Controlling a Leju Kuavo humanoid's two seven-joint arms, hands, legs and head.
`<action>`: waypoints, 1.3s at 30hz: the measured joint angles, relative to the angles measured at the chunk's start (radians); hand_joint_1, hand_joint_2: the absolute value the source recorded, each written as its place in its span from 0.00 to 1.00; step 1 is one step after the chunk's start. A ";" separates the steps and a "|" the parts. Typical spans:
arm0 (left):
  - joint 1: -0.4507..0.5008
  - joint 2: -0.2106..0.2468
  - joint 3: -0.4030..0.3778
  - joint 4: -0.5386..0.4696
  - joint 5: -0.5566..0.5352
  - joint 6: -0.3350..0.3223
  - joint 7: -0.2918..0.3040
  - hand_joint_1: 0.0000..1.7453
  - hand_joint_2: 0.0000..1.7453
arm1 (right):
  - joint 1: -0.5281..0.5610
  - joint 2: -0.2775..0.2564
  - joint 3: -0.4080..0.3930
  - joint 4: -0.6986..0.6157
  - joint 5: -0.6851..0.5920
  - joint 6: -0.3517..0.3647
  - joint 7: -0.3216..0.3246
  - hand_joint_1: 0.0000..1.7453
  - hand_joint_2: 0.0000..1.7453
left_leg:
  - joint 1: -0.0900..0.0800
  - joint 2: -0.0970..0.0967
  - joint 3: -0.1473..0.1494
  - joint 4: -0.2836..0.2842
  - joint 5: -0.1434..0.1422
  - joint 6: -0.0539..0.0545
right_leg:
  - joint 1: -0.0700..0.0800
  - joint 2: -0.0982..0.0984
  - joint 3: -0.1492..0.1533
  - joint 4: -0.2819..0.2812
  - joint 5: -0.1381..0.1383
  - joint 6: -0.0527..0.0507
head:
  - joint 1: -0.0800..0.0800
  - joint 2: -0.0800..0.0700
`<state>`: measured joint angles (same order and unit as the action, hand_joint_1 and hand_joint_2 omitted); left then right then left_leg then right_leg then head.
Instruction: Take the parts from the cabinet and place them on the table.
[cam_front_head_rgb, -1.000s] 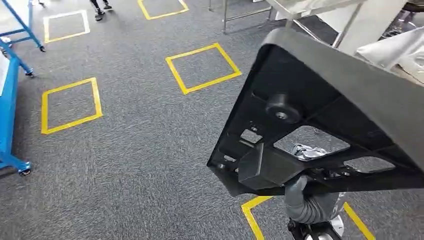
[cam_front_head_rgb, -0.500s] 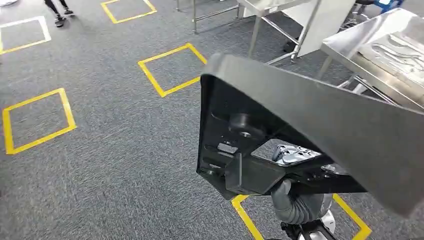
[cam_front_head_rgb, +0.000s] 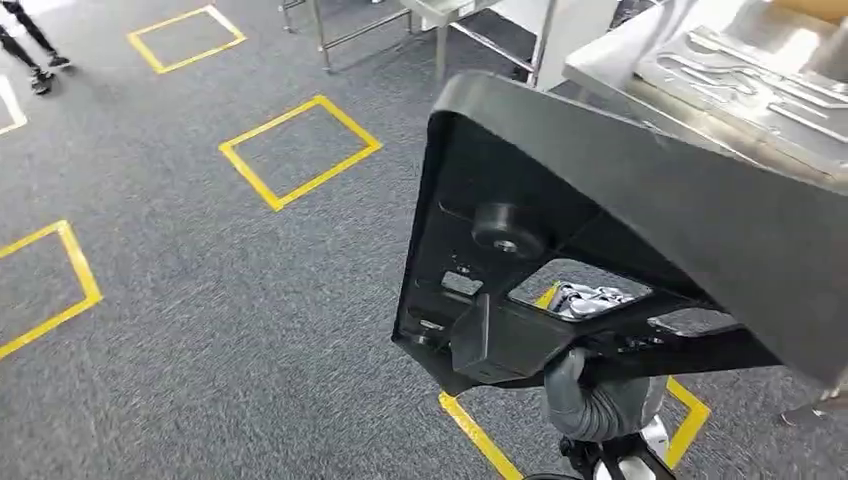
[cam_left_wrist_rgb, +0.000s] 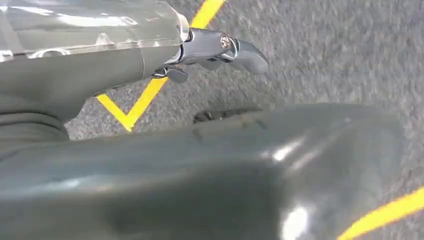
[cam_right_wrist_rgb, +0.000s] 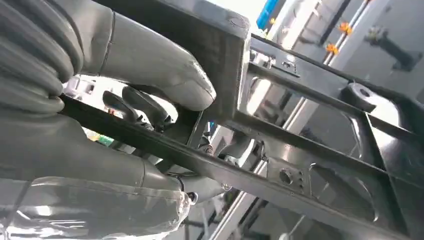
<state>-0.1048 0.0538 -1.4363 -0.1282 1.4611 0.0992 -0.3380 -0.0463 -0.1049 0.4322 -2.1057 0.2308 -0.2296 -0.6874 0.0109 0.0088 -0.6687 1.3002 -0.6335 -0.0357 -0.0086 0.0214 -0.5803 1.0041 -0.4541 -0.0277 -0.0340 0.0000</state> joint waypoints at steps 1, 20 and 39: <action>0.003 -0.001 0.000 0.000 0.000 0.000 0.000 0.00 0.00 | 0.000 0.003 0.000 0.003 0.000 0.005 0.000 1.00 1.00 | 0.000 0.000 -0.020 0.033 0.001 0.001 | 0.001 0.012 0.001 0.000 0.000 0.000 | 0.000 0.000; 0.006 0.002 0.003 0.004 0.000 0.003 0.000 0.00 0.00 | -0.003 0.035 0.000 0.017 0.001 0.035 0.000 1.00 1.00 | 0.000 0.059 0.116 -0.307 0.173 0.051 | -0.006 -0.051 -0.039 0.099 -0.027 0.052 | 0.000 0.000; 0.010 0.006 0.004 0.006 0.000 -0.002 0.005 0.00 0.00 | -0.010 0.041 0.018 0.046 -0.013 0.024 0.000 1.00 1.00 | -0.003 -0.075 0.117 -0.296 0.161 0.026 | -0.005 0.092 -0.008 0.008 0.001 0.028 | 0.000 0.000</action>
<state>-0.0945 0.0599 -1.4321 -0.1225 1.4611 0.0973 -0.3334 -0.0566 -0.0637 0.4501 -2.0600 0.2178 -0.2060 -0.6874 0.0083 -0.0664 -0.5516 1.0038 -0.4723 -0.0094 -0.0139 0.1137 -0.5879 1.0118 -0.4530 0.0000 -0.0340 0.0000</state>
